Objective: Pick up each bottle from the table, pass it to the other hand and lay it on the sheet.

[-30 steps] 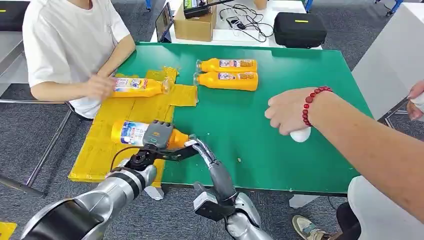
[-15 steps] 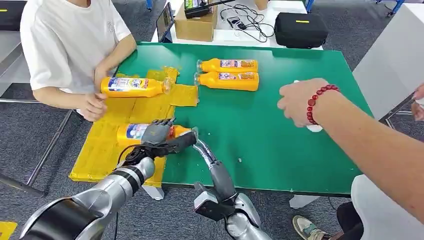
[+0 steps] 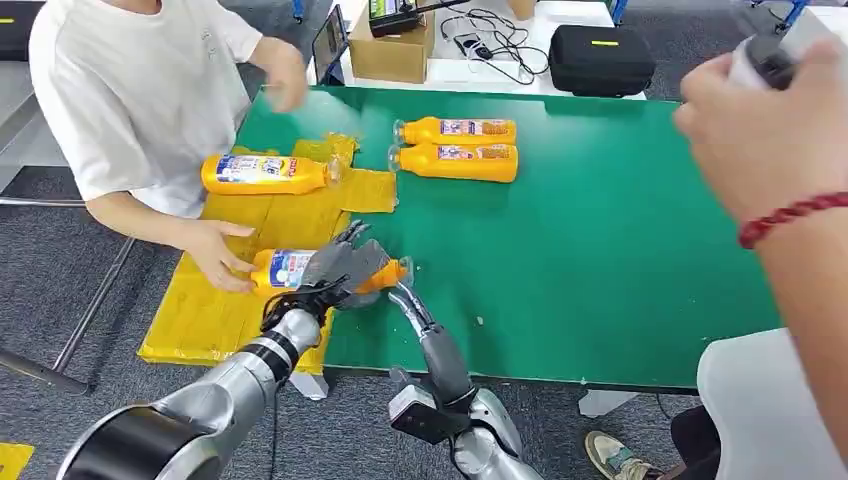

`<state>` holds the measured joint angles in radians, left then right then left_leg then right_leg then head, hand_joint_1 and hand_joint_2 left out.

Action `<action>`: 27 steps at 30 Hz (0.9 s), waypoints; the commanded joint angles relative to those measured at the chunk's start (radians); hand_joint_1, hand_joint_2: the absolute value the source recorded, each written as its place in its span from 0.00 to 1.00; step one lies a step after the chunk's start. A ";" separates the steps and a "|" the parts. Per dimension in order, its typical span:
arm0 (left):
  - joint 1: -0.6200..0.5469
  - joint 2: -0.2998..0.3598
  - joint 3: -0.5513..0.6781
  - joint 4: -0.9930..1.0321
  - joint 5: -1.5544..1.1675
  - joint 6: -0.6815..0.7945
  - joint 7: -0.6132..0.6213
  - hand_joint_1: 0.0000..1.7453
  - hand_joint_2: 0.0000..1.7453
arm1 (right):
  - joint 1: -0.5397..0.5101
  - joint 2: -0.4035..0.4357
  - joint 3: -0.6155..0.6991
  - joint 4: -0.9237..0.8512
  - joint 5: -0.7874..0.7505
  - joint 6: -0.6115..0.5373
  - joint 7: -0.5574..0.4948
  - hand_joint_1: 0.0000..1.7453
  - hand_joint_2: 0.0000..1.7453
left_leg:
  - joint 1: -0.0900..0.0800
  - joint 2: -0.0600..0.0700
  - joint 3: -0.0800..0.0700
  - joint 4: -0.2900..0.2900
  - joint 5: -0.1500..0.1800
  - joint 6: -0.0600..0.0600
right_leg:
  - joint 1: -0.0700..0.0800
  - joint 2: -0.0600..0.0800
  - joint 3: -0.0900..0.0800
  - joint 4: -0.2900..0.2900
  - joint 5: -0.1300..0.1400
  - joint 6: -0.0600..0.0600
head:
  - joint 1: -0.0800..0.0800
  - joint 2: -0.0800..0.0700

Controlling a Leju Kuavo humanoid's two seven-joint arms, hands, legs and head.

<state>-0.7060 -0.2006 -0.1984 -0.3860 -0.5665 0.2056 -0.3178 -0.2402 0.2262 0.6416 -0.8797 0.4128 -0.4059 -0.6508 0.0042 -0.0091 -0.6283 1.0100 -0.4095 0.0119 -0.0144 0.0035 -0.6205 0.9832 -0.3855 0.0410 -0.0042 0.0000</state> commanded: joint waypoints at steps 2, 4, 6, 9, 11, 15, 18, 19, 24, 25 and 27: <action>0.008 -0.026 0.078 -0.037 0.045 -0.012 -0.042 0.00 1.00 | -0.036 -0.028 -0.005 0.060 0.002 -0.006 -0.001 0.00 0.00 | 0.000 0.000 0.002 -0.001 -0.001 0.000 | 0.001 0.000 0.001 -0.001 -0.001 -0.001 | 0.000 0.000; 0.050 -0.052 0.115 -0.134 0.171 -0.040 -0.137 0.00 1.00 | -0.027 -0.036 -0.011 0.053 0.011 -0.022 0.008 0.00 0.00 | 0.000 0.000 0.002 0.000 -0.001 0.000 | 0.001 -0.001 0.001 -0.001 -0.001 -0.001 | 0.000 0.000; 0.123 -0.057 0.069 -0.318 0.335 -0.139 -0.103 0.00 1.00 | -0.018 -0.046 -0.013 0.045 0.016 -0.022 0.008 0.00 0.00 | 0.000 0.000 0.003 -0.001 -0.002 0.000 | 0.001 -0.001 0.003 -0.001 -0.002 -0.001 | 0.000 0.000; 0.170 -0.028 -0.046 -0.533 0.504 -0.048 -0.033 0.00 1.00 | -0.020 -0.041 -0.022 0.058 0.014 -0.021 0.006 0.00 0.00 | 0.000 0.000 0.002 0.000 -0.002 0.000 | 0.001 -0.001 0.002 -0.001 -0.002 -0.001 | 0.000 0.000; 0.168 -0.004 -0.095 -0.599 0.558 -0.001 -0.022 0.00 1.00 | -0.026 -0.036 -0.013 0.061 0.021 -0.025 0.006 0.00 0.00 | 0.000 0.001 -0.001 0.000 -0.001 0.000 | 0.000 0.001 -0.002 0.000 -0.001 -0.001 | 0.000 0.000; 0.184 0.001 -0.106 -0.678 0.623 0.056 -0.029 0.00 1.00 | -0.030 -0.042 -0.001 0.064 0.046 -0.056 0.013 0.00 0.00 | 0.000 0.000 0.001 0.000 -0.002 -0.001 | 0.001 -0.001 0.000 0.000 -0.002 -0.002 | 0.000 0.000; 0.192 0.004 -0.114 -0.691 0.626 0.061 -0.024 0.00 1.00 | -0.029 -0.045 -0.001 0.062 0.045 -0.056 0.013 0.00 0.00 | 0.000 0.001 0.001 -0.001 -0.002 -0.001 | 0.001 0.001 0.001 -0.001 -0.002 -0.001 | 0.000 0.000; 0.194 0.005 -0.115 -0.690 0.627 0.060 -0.024 0.00 1.00 | -0.029 -0.045 0.000 0.062 0.045 -0.056 0.013 0.00 0.00 | 0.000 0.002 0.000 -0.001 -0.002 -0.001 | 0.000 0.001 0.000 -0.001 -0.001 -0.001 | 0.000 0.000; 0.239 0.008 -0.124 -0.792 0.708 0.068 -0.046 0.00 1.00 | -0.043 -0.073 0.026 0.060 0.162 -0.180 0.061 0.00 0.00 | 0.000 0.002 0.002 -0.001 -0.002 -0.001 | 0.001 0.000 0.001 -0.001 -0.002 -0.001 | 0.000 0.000; 0.264 0.017 -0.135 -0.839 0.729 0.061 -0.043 0.00 1.00 | -0.045 -0.084 0.026 0.048 0.182 -0.197 0.077 0.00 0.00 | 0.000 0.001 0.000 -0.001 -0.002 -0.001 | 0.000 0.000 -0.001 -0.001 -0.001 -0.001 | 0.000 0.000; 0.341 0.028 -0.156 -0.952 0.779 0.064 -0.035 0.00 1.00 | -0.052 -0.133 0.013 0.008 0.300 -0.290 0.166 0.00 1.00 | 0.000 0.003 0.002 -0.001 -0.003 -0.001 | 0.000 0.002 0.001 -0.001 -0.002 -0.001 | 0.000 0.000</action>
<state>-0.4859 -0.2293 -0.2765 -1.0931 0.1093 0.2750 -0.3639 -0.2389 0.1969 0.6363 -0.8667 0.5277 -0.5246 -0.6214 0.0043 -0.0089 -0.6312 1.0100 -0.4100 0.0116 -0.0142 0.0035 -0.6236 0.9831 -0.3857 0.0409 -0.0046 0.0000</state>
